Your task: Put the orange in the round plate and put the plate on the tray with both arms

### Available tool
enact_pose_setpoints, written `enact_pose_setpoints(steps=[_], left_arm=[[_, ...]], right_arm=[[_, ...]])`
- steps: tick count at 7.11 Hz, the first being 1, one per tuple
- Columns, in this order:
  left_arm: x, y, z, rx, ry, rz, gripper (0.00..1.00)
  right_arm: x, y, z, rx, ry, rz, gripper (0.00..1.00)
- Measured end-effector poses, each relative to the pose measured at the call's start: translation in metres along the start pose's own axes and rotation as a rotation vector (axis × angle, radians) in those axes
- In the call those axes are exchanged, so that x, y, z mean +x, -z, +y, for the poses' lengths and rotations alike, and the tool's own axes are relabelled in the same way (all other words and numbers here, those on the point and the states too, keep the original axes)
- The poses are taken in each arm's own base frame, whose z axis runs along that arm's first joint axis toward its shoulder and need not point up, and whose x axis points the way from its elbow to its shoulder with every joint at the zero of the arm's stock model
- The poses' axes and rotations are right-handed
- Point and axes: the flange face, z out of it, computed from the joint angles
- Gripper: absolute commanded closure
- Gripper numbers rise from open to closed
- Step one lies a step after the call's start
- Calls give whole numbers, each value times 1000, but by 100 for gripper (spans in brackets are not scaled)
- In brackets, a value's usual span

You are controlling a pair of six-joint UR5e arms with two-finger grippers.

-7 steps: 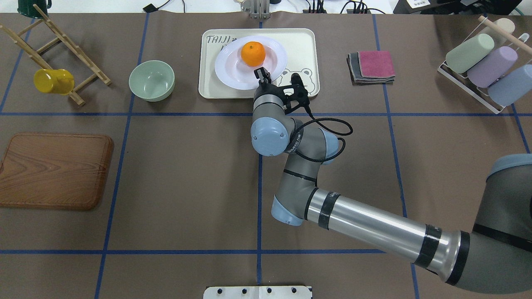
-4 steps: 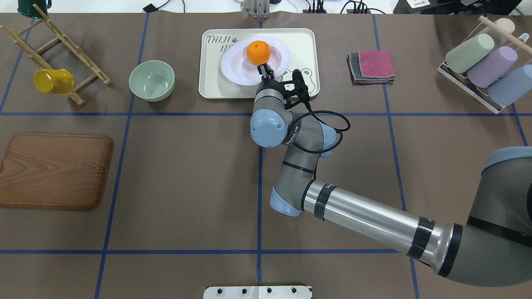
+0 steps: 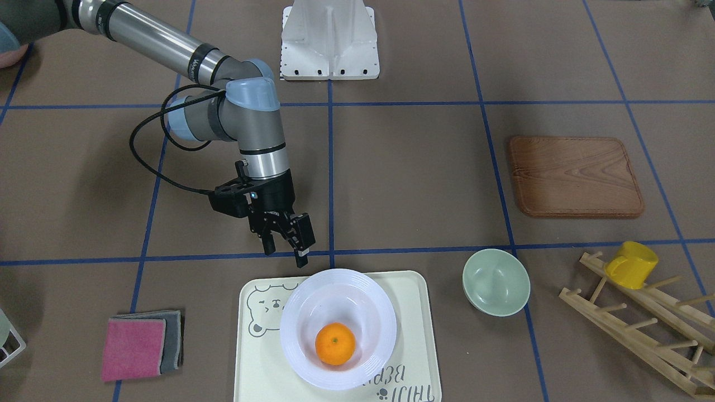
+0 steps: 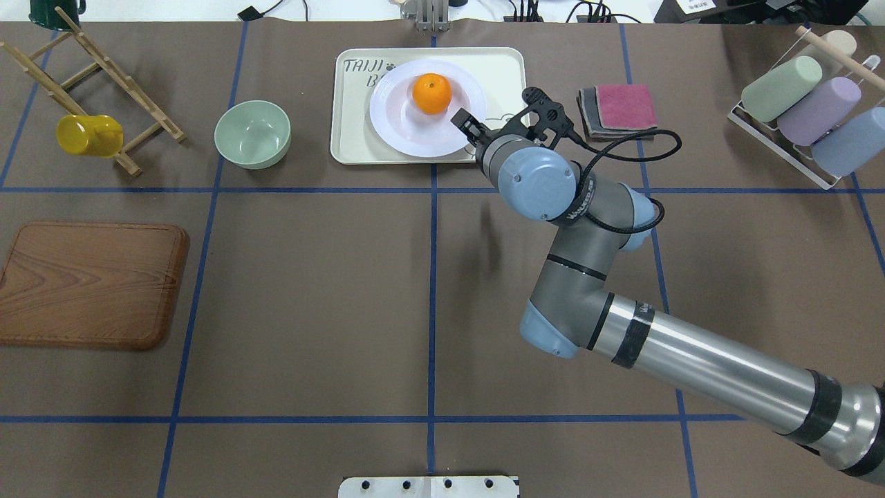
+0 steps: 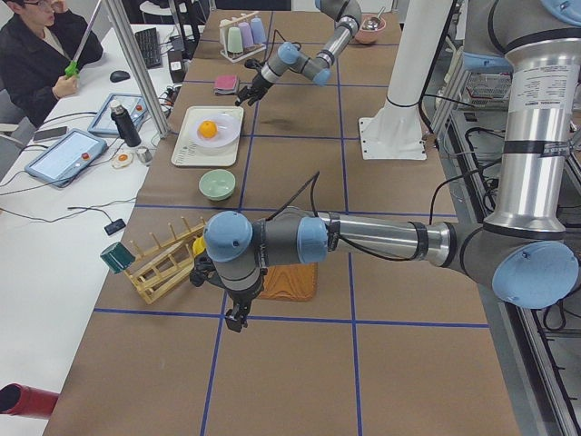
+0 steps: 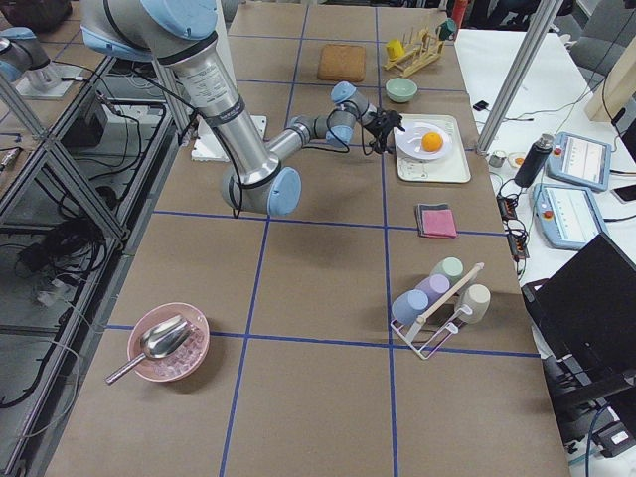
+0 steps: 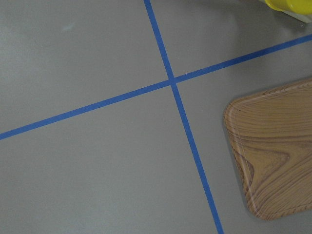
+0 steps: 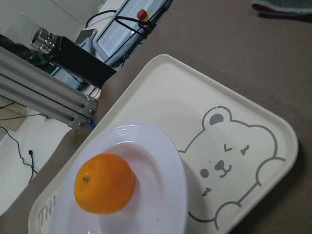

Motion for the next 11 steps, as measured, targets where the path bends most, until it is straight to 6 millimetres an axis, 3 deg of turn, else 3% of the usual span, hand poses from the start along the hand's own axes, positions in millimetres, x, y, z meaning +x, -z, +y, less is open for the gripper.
enact_pose_setpoints(steps=[2,4,5,8,9,10,11], left_arm=[[0,-6,15,18,-13,-8,2],[11,1,20,33,83,-15,1],[18,4,27,40,146,-18,1],[27,-1,54,34,198,-14,2],[26,-1,53,37,197,-14,2],[25,-1,53,44,190,-19,2],[24,-4,58,42,191,-25,2]], right_arm=[[39,50,-79,-154,276,118,0],[108,93,-173,-293,528,197,0],[153,106,-215,-337,633,225,0],[322,166,-341,-489,827,230,0],[376,191,-365,-519,828,215,0],[416,211,-376,-539,815,211,0],[443,222,-379,-557,789,221,0]])
